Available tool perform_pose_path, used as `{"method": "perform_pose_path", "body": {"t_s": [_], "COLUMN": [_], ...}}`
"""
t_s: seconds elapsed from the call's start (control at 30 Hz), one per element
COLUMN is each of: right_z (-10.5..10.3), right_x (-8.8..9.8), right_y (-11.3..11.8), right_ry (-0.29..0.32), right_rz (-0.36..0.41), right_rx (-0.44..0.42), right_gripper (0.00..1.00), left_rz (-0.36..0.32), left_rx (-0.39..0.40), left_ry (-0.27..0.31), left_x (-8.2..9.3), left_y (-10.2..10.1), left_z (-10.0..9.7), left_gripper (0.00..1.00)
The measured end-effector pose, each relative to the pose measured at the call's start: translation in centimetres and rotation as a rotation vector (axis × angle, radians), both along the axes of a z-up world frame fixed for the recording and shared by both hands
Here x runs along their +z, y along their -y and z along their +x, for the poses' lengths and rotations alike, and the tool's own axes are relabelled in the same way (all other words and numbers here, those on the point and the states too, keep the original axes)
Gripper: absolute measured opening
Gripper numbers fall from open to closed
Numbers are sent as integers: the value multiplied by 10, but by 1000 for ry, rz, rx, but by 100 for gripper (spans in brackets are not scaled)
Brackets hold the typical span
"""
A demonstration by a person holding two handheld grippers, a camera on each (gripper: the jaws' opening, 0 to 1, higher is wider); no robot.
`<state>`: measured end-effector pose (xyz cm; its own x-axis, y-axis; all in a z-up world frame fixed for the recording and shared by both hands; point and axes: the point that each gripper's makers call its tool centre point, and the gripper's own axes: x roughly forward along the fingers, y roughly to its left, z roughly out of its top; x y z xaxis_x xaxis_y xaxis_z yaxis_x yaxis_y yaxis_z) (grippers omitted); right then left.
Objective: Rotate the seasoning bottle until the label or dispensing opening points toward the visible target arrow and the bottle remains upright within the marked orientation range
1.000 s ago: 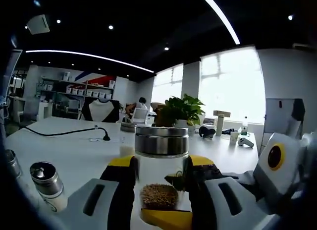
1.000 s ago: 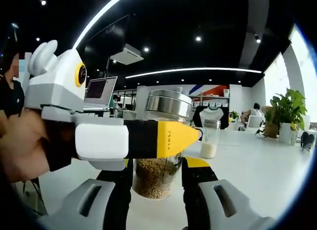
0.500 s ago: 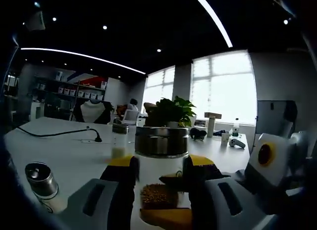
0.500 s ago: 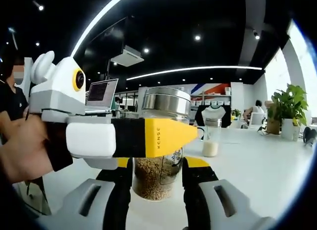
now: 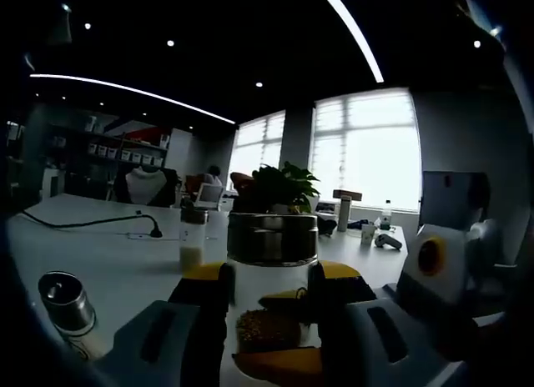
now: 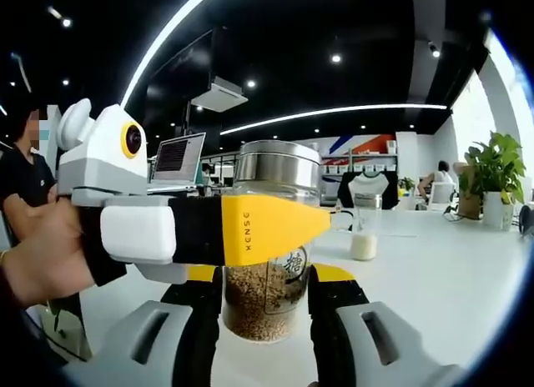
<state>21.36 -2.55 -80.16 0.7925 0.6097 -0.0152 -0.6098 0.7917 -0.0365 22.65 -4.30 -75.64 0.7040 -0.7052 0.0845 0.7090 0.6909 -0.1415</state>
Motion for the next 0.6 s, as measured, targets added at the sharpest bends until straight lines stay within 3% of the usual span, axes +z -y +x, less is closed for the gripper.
{"method": "perform_pose_path", "body": {"t_s": [0.6], "right_z": [-5], "right_x": [-5], "right_y": [-4], "right_ry": [-34], "right_rz": [16], "right_rx": [57], "right_gripper": [39], "left_rz": [32], "left_rx": [-57], "left_ry": [6], "left_x": [-3], "left_y": [0], "left_z": [-5], "left_gripper": [42]}}
